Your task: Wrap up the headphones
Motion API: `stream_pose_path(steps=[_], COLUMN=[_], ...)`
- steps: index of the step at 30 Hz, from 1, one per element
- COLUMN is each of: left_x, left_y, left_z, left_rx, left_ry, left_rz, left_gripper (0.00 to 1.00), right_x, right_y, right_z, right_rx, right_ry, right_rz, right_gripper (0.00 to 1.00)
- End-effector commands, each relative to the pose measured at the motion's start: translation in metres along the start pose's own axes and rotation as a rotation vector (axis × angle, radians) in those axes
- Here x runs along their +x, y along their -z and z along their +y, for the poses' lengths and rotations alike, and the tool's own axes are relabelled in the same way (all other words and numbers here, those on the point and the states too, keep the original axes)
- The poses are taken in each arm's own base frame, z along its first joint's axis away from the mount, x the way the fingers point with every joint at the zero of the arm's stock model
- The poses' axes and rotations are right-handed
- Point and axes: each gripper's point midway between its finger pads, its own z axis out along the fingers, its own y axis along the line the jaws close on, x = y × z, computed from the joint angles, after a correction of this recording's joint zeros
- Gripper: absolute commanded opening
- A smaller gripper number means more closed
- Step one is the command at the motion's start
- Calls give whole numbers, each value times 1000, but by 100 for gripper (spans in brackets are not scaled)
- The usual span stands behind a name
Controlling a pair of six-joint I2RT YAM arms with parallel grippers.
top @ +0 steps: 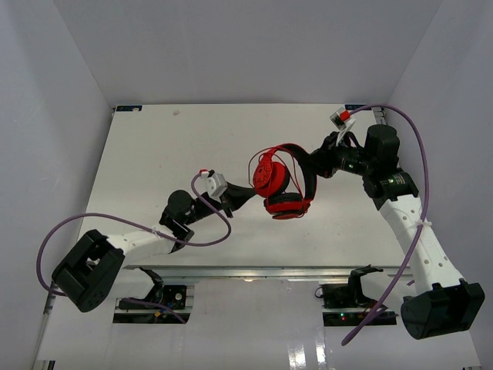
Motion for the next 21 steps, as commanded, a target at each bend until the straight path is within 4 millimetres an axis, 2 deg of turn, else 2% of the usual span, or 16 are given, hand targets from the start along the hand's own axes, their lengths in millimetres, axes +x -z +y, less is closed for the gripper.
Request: stream_pose_path(steps=[1,3,5,7,11,15,16,17,18,19,21], left_x=[-10,-9,-11,-20,-17,-24,-16,-23,-22,-14,-17], left_y=[18,26,34,40,43,26,19,15,2,-4,-20], left_z=[-25,-33,-38,-30,-6,7,10,11,14,16,24], left_rx=[81,100,99,24,-120,-141,-137,-132,-108,-101,-101], left_ry=[-26,-12,-6,-13,-4,-3,10,5,17,33,41], left_rz=[-19,-11,-6,-29,-12,-27,-5,-19,-17,3,-1], left_gripper=[52,66,74,81,93,96,96,96,96,96,94], right_x=[-12,-11,-10,-9,-7,-7,-7,-8,-8,-8,-10], right_y=[8,8,7,6,5,4,4,4,4,4,5], right_z=[13,12,11,11,10,12,12,12,12,12,13], right_rx=[-32,-33,-35,-36,-40,-47,-47,-47,-47,-47,-46], right_ry=[44,42,37,33,23,11,11,11,10,10,10], right_rz=[-36,-34,-29,-28,-26,-29,-29,-29,-30,-31,-33], right_gripper=[8,8,8,8,8,8,8,8,8,8,8])
